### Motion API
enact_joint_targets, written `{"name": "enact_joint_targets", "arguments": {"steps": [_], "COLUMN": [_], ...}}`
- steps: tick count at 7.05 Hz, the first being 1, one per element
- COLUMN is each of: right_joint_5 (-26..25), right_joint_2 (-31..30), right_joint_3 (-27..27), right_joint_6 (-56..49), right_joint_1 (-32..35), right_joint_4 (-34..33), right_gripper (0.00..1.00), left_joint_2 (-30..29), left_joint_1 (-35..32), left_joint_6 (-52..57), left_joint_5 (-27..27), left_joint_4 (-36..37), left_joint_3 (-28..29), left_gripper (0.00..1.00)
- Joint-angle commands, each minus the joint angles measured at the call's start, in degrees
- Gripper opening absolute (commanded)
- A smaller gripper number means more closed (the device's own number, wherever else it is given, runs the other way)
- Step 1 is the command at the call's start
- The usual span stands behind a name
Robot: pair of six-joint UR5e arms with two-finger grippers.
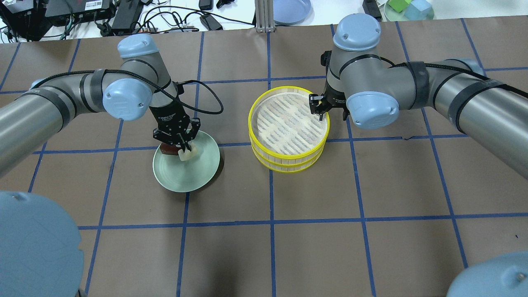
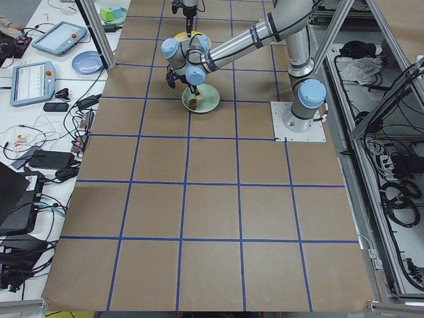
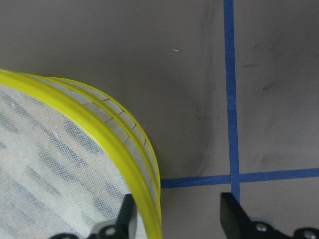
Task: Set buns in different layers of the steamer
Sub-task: 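Lift the white bun with the left gripper while the right lifts the top tier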
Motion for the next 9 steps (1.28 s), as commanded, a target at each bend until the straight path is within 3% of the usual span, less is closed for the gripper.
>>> {"name": "enact_joint_targets", "arguments": {"steps": [1, 3, 5, 8, 9], "right_joint_5": [-0.5, -0.5, 0.1, 0.2, 0.2], "right_joint_2": [-0.1, -1.4, -5.2, -6.0, -6.0], "right_joint_3": [0.0, -0.5, -2.6, -2.6, -2.6], "right_joint_6": [0.1, 0.0, -1.1, -18.6, -19.7], "right_joint_1": [0.0, -0.1, -3.3, -17.5, -18.4], "right_joint_4": [0.4, 1.1, 9.7, 14.9, 15.0], "right_gripper": [0.04, 0.03, 0.01, 0.00, 0.00], "left_joint_2": [3.9, 6.5, 9.3, 10.0, 9.4], "left_joint_1": [-1.0, -1.4, -1.5, -3.9, -6.2], "left_joint_6": [-5.8, -6.6, -6.7, -14.7, -21.4], "left_joint_5": [-0.7, -3.0, -3.7, -8.4, -8.6], "left_joint_4": [-1.1, -1.3, -1.9, -1.6, 1.7], "left_joint_3": [3.0, 5.3, 5.4, 5.2, 5.2], "left_gripper": [0.00, 0.00, 0.00, 0.00, 0.00]}}
